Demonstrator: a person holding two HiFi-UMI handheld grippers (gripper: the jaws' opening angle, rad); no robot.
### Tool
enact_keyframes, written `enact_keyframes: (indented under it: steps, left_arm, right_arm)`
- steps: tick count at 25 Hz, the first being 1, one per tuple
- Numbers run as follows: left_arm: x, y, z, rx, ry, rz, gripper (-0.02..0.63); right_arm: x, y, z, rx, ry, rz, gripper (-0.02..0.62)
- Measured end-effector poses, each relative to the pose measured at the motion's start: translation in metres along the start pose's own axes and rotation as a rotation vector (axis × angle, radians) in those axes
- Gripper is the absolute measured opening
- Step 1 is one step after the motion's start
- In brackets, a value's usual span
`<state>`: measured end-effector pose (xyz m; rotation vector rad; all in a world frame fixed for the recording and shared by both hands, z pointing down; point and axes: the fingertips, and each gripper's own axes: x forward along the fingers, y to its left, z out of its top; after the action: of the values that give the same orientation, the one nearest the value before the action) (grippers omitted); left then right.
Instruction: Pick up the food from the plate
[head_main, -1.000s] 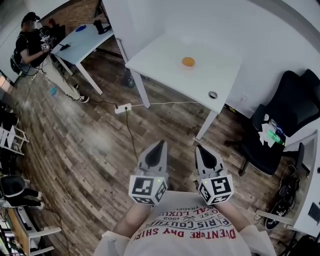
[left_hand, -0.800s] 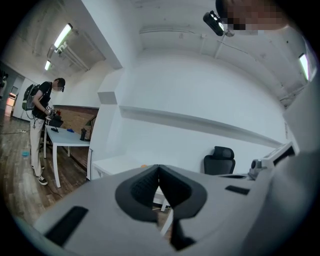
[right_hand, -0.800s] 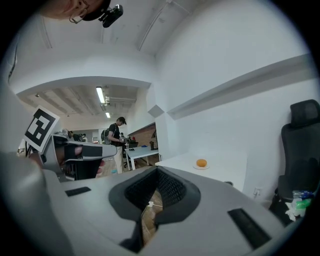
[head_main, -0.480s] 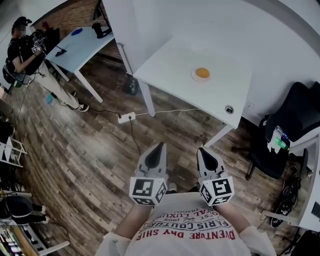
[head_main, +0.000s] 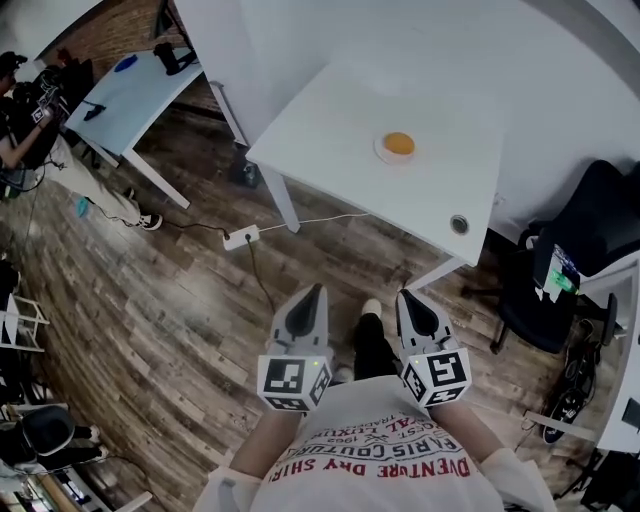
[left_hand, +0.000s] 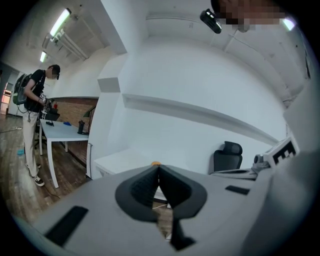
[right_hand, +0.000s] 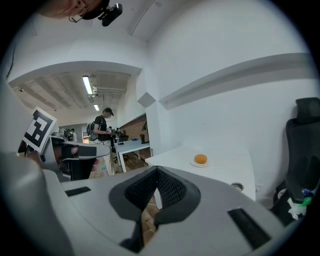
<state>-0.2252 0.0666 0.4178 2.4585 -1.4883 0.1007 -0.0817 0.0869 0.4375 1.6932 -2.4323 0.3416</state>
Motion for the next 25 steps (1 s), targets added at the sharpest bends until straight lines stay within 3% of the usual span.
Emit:
enact_keyframes:
  steps: [12, 18, 25]
  left_arm:
    - [0.161, 0.023, 0.059, 0.006, -0.014, 0.036, 0.008]
    - [0.251, 0.012, 0.076, 0.031, 0.012, -0.01, 0.008]
    - [0.323, -0.005, 0.069, 0.055, 0.073, -0.116, 0.008]
  right_arm:
    - [0.131, -0.104, 0.071, 0.0, -0.052, 0.056, 0.009]
    - [0.18, -0.17, 0.093, 0.018, -0.056, 0.03, 0.009]
    - [0.206, -0.226, 0.088, 0.067, -0.026, -0.056, 0.009]
